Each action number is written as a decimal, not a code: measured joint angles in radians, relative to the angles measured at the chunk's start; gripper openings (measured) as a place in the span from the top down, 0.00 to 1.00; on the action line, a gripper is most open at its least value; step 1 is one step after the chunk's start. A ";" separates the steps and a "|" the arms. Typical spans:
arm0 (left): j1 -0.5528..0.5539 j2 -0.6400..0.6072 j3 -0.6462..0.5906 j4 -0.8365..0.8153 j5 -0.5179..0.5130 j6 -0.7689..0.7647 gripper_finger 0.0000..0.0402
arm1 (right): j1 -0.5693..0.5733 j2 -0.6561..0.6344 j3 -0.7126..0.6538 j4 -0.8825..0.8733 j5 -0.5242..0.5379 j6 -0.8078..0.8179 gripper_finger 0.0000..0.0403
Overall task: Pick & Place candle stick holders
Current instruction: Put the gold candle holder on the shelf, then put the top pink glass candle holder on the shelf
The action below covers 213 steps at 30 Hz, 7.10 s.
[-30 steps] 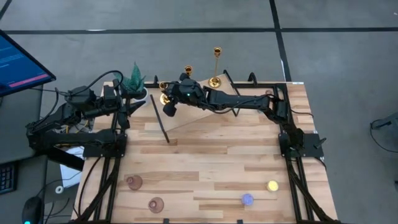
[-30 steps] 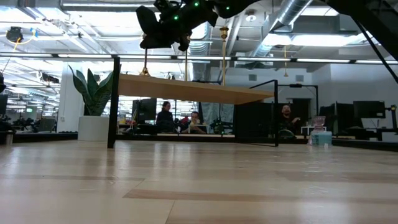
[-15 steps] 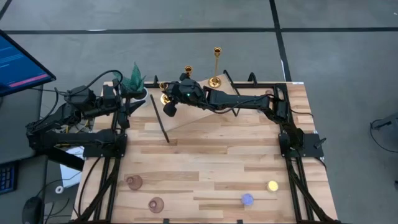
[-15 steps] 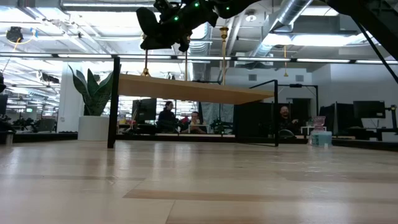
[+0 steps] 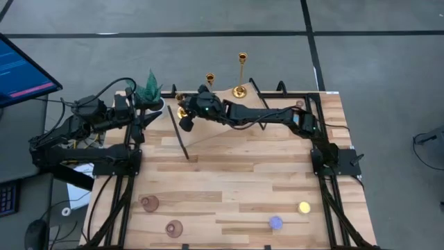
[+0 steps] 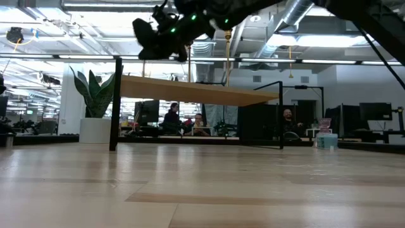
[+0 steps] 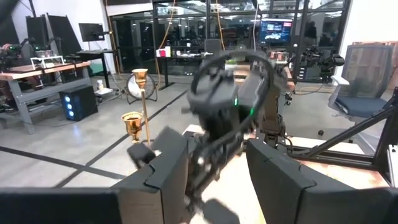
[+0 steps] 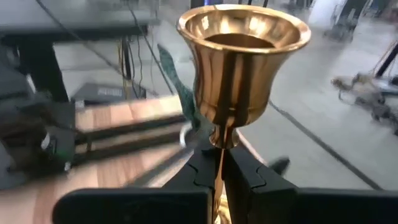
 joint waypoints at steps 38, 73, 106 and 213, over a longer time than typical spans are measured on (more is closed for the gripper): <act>0.000 0.000 0.000 0.018 0.000 0.000 0.59 | -0.020 -0.005 0.000 -0.052 -0.026 0.010 0.84; 0.000 0.000 0.000 0.018 -0.006 0.002 0.59 | 0.164 -0.326 0.001 -0.761 0.045 0.033 0.44; 0.000 0.000 0.000 0.018 -0.024 0.000 0.59 | 0.214 -1.171 -1.081 -1.570 0.403 1.696 0.43; 0.000 0.000 0.000 0.022 -0.052 0.000 0.59 | -0.603 -0.872 -1.411 -0.250 0.414 0.794 0.86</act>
